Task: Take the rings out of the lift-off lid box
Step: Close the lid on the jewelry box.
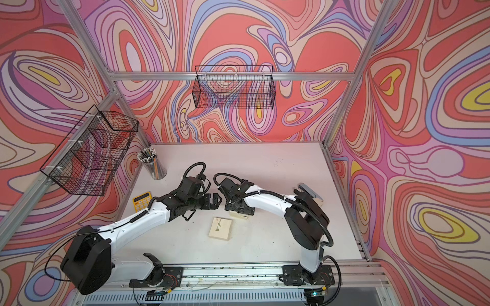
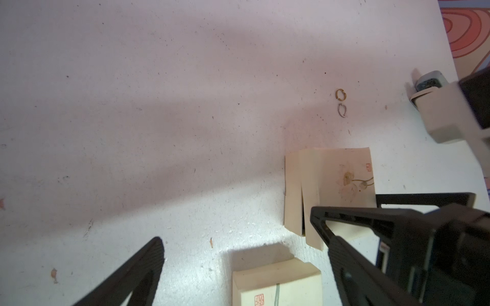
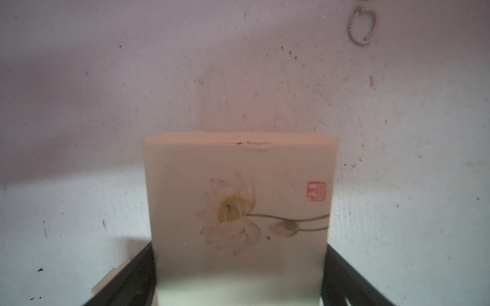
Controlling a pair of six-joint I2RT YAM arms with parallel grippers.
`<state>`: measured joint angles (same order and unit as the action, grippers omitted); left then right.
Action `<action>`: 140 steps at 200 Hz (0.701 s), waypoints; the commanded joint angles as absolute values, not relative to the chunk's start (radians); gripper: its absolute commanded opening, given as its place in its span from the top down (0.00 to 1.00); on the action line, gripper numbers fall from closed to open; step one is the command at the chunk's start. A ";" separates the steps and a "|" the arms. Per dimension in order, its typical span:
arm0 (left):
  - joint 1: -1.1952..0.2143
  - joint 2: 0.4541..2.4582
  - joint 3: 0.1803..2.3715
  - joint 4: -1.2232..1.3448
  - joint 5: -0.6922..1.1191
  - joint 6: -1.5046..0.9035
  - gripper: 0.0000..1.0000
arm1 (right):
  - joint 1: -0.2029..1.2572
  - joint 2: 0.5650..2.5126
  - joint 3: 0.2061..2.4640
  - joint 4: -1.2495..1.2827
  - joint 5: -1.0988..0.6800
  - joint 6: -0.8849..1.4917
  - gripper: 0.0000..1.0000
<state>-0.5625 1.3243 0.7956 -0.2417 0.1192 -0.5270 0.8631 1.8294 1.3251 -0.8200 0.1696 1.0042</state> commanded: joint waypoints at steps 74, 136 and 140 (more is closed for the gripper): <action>-0.551 1.323 0.773 -0.212 0.143 -0.509 0.00 | 0.878 1.863 1.364 -0.864 0.202 1.065 0.12; -0.549 1.318 0.766 -0.198 0.156 -0.510 0.00 | 0.876 1.852 1.352 -0.845 0.210 1.112 0.11; -0.549 1.318 0.765 -0.198 0.158 -0.511 0.00 | 0.877 1.856 1.355 -0.845 0.213 1.115 0.11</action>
<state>-0.5552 1.3243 0.7769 -0.2161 0.1429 -0.5232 0.8715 1.8462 1.3449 -0.8421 0.1841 1.0683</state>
